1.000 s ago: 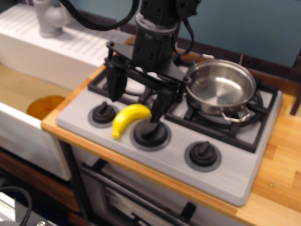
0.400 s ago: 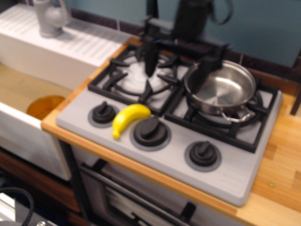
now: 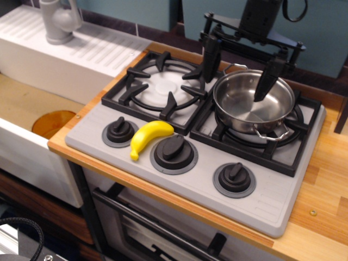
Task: End effector reaching pot or pan
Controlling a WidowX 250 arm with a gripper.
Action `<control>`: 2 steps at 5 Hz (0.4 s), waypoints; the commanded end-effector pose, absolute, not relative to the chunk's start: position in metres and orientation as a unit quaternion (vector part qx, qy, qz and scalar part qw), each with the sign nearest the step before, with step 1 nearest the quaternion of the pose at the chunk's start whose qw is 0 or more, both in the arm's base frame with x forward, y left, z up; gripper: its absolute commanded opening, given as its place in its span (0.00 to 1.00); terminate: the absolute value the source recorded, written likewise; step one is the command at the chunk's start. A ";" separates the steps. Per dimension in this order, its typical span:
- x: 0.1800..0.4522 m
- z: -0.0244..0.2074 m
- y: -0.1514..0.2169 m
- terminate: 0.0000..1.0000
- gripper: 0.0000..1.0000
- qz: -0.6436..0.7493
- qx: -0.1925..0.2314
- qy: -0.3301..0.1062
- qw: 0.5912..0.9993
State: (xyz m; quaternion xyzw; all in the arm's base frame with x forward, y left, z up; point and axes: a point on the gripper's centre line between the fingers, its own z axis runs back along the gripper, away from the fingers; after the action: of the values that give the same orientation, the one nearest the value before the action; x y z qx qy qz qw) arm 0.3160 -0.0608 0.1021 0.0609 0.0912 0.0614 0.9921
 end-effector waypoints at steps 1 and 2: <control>0.352 0.083 -0.055 0.00 1.00 0.013 0.036 0.028 0.999; 0.348 0.094 -0.046 0.00 1.00 0.005 0.044 0.030 0.999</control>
State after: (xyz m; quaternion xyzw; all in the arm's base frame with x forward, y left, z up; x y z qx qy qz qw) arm 0.3367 -0.0451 0.0674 0.0505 0.0779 0.0030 0.9957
